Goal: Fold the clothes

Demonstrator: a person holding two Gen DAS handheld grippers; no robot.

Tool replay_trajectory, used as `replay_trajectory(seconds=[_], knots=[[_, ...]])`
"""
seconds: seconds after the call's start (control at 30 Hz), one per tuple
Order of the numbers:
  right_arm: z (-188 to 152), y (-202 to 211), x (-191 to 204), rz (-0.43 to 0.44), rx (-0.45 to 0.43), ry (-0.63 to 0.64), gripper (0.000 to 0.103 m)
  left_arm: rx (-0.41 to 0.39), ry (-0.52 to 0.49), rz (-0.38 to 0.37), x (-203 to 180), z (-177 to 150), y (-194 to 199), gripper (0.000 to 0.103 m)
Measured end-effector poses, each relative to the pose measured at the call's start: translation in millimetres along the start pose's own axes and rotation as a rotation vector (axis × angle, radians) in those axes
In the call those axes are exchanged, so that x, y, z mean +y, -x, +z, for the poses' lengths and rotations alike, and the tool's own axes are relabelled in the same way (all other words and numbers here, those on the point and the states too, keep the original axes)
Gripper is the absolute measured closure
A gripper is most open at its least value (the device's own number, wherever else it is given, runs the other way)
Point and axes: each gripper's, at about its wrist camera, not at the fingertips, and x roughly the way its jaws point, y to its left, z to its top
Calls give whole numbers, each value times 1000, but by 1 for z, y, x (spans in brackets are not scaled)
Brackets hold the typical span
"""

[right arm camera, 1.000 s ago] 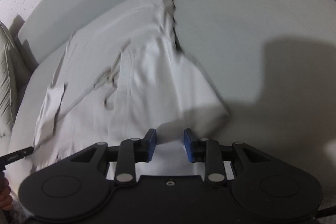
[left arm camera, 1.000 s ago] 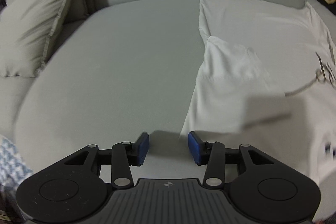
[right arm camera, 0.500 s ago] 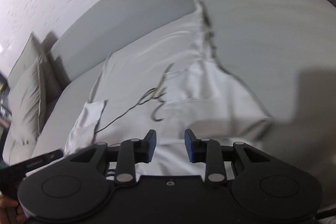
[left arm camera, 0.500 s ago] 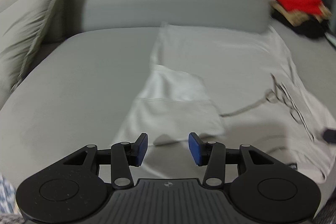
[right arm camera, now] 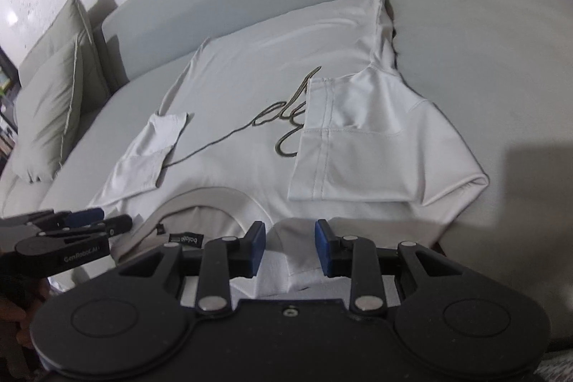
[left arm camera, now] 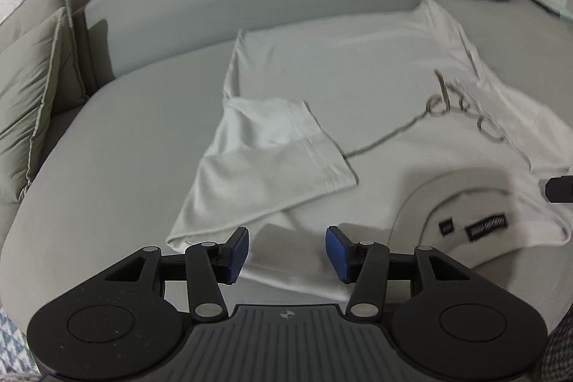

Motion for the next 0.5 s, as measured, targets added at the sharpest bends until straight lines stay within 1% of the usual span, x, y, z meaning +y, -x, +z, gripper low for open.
replay_trajectory(seconds=[0.1,0.2,0.33,0.43,0.5], knots=[[2,8,2,36,-49,-1,73,-7,-15,-9,-4,0,1,54],[3,8,7,56,-56,16,73,-13,-30,-18,-8,0,3,54],[4,0,14,36,-35,52,73,-22,-51,-30,-13,0,5,53],[3,-11,14,-33,25,60,73,-24,-64,-30,-16,0,5,50],[2,-12,12,-49,38,58,73,-19,-57,-35,-13,-1,5,50]])
